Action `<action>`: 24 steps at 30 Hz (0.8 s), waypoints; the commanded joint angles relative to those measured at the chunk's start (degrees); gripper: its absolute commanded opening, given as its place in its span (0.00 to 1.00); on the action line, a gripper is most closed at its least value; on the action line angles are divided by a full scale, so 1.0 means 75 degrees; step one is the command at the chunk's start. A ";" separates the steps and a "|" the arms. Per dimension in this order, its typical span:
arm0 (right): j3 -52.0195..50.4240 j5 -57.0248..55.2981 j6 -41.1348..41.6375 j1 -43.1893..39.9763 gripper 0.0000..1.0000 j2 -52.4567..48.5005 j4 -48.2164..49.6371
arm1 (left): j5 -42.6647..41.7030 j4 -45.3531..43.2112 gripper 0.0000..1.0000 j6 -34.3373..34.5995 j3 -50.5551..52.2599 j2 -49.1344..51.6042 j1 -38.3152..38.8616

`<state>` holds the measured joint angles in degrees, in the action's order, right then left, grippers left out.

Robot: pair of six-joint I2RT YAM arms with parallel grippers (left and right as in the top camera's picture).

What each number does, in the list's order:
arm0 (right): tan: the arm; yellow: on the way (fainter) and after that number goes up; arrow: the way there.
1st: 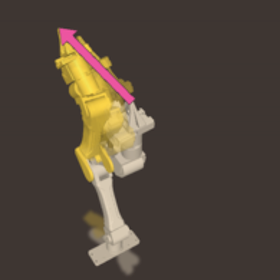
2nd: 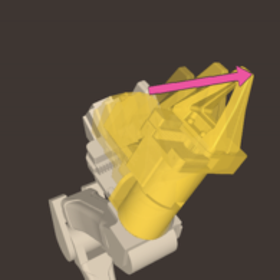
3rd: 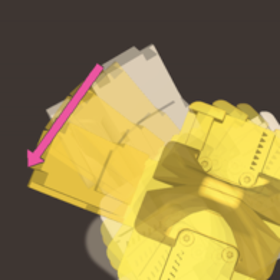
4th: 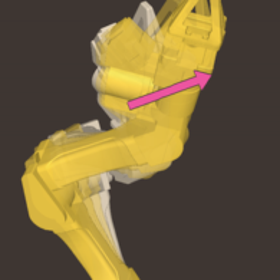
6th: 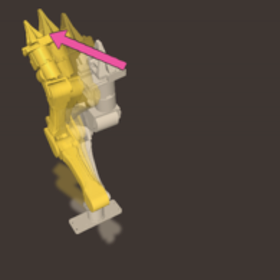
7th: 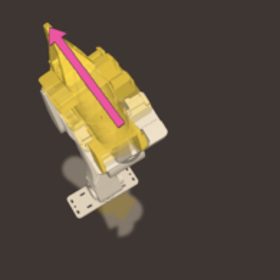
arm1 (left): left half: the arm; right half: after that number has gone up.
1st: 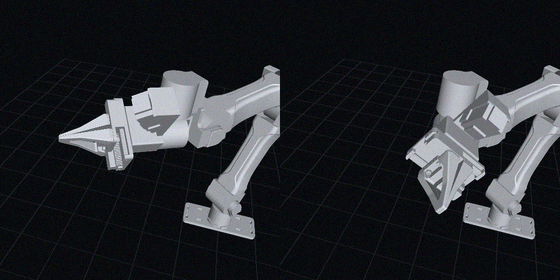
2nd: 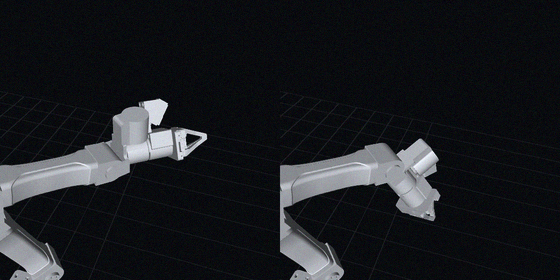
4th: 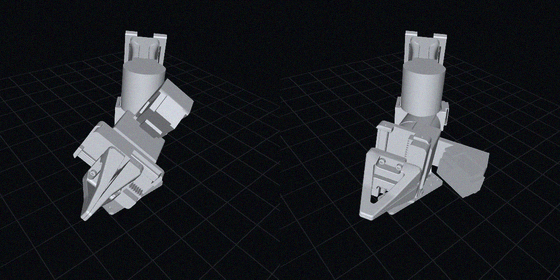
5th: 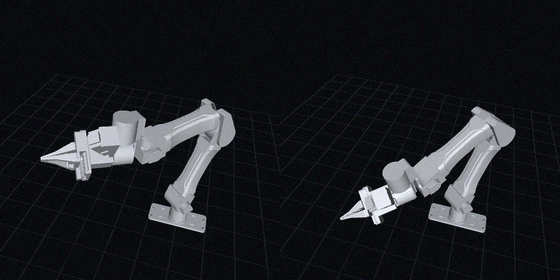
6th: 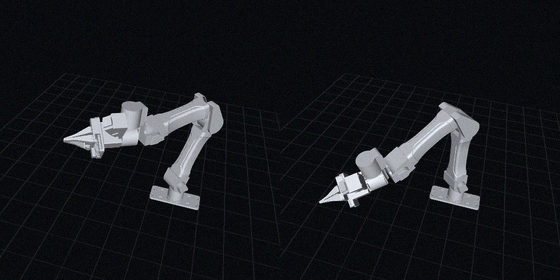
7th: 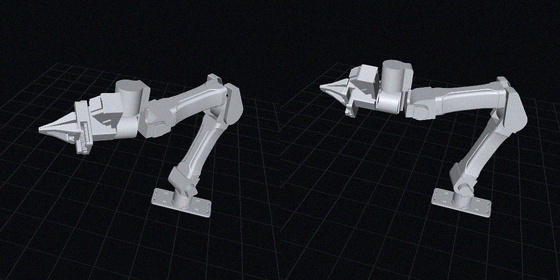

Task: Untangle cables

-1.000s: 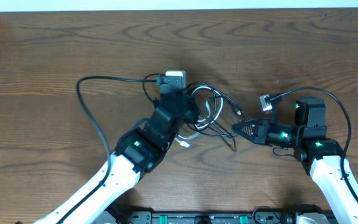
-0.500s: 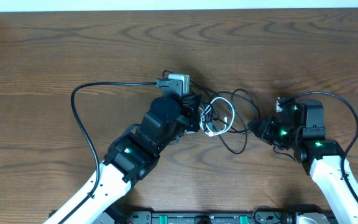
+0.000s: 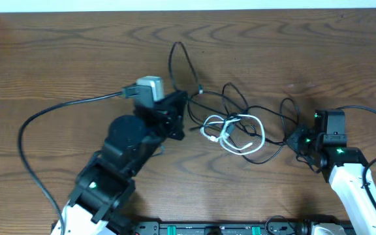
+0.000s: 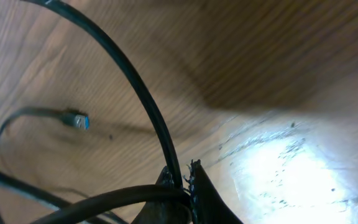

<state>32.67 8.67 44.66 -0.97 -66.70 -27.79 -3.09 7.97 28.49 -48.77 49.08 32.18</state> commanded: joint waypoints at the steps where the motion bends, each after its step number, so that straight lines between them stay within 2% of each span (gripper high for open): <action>1: -0.0006 -0.0737 0.0032 -0.0192 0.11 0.0006 -0.0006 | 0.0291 0.0117 0.08 0.0012 -0.0085 -0.0291 -0.0446; 4: -0.0006 0.0425 -0.0458 -0.0192 0.20 0.0006 0.0152 | 0.0289 0.0370 0.08 0.0102 -0.0085 -0.0248 -0.0516; 7: -0.0006 0.2958 -0.1775 -0.0192 0.57 0.0006 0.0466 | 0.0096 0.0562 0.08 0.0300 -0.0085 -0.0029 -0.0510; 9: -0.0006 0.4494 -0.2565 -0.0192 0.69 0.0006 0.0565 | -0.0166 0.0600 0.08 0.0300 -0.0085 0.0201 -0.0510; 11: -0.0003 0.5391 -0.3139 -0.0195 0.78 0.0006 0.0562 | -0.0452 0.0597 0.08 0.0297 -0.0085 0.0469 -0.0510; 13: -0.0006 0.5747 -0.3436 -0.0195 0.80 0.0015 0.0568 | -0.0606 0.0592 0.08 0.0300 -0.0085 0.0697 -0.0510; 17: -0.0003 0.5820 -0.3570 -0.0204 0.94 0.0169 0.0915 | -0.0731 0.0586 0.08 0.0300 -0.0085 0.1020 -0.0510; 19: -0.0003 0.6114 -0.3567 -0.0216 0.99 0.0312 0.1489 | -0.0737 0.0586 0.07 0.0300 -0.0085 0.1087 -0.0510; 22: -0.0003 0.6939 -0.3570 -0.0166 0.99 0.0356 0.2678 | -0.0740 0.0545 0.08 0.0306 -0.0085 0.1081 -0.0510; 24: -0.0006 0.6980 -0.3832 -0.0015 0.95 0.0350 0.3107 | -0.0889 0.0428 0.08 0.0303 -0.0085 0.1081 -0.0510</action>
<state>32.56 54.96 19.35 -1.98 -64.73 -6.44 -8.08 12.01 30.24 -48.77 57.54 28.60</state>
